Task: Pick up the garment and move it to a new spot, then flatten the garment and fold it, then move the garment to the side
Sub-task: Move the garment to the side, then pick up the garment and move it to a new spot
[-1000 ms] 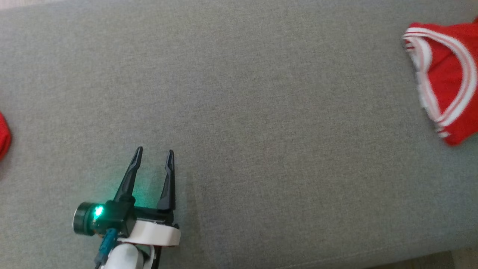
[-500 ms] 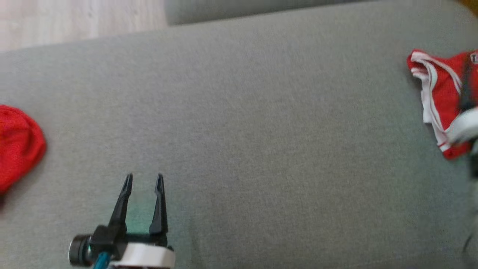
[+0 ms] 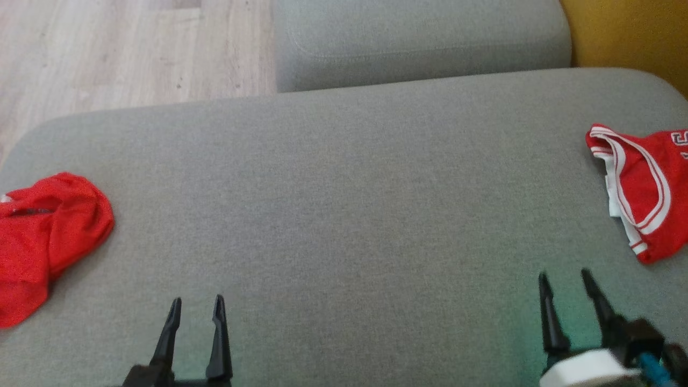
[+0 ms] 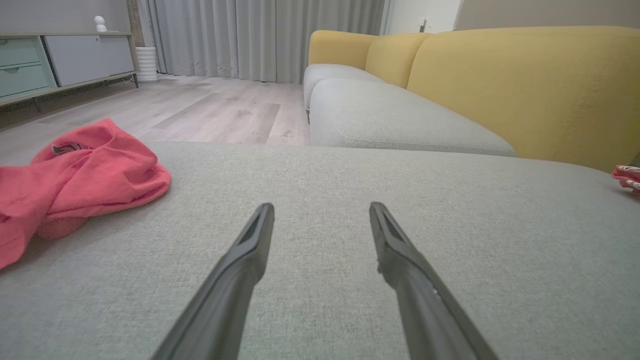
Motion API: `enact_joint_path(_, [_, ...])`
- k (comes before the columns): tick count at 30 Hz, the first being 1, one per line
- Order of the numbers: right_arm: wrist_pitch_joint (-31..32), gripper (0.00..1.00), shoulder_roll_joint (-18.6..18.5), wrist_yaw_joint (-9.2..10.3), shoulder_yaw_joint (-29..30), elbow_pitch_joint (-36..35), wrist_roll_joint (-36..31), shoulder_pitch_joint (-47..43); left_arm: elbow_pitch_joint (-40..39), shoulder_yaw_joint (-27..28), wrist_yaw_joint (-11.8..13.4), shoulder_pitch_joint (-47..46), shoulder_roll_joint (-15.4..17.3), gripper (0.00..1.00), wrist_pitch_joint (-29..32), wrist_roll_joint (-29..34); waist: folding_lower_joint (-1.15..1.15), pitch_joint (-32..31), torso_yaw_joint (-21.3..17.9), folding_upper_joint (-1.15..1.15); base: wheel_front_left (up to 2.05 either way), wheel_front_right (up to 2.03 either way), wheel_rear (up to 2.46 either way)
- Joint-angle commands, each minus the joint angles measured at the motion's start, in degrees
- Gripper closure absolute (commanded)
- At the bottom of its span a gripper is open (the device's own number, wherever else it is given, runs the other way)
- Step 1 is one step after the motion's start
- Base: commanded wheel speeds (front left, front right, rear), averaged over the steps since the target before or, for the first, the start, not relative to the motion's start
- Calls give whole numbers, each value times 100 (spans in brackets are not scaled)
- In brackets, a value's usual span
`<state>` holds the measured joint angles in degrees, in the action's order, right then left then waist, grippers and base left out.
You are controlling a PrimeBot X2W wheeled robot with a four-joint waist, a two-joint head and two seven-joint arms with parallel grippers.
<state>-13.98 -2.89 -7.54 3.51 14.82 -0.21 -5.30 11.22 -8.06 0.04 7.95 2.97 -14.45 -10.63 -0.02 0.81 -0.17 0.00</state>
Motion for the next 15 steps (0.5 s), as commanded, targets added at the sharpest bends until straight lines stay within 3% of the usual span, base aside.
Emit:
enact_joint_path(1, [-86,0,-33,5,-183,-189,66,107,-132,220,27,-84,-9,0,-55,0,2,-71,39,0,0,0,0])
enact_joint_path(10, [-100,0,0,5,-417,-343,110,-150,0,271,-52,-71,-9,0,-55,53,2,-150,78,0,0,0,0])
enact_joint_path(15, [-101,0,0,5,-476,-411,106,-128,43,193,-93,-106,-9,0,-55,60,2,-195,348,0,0,0,0])
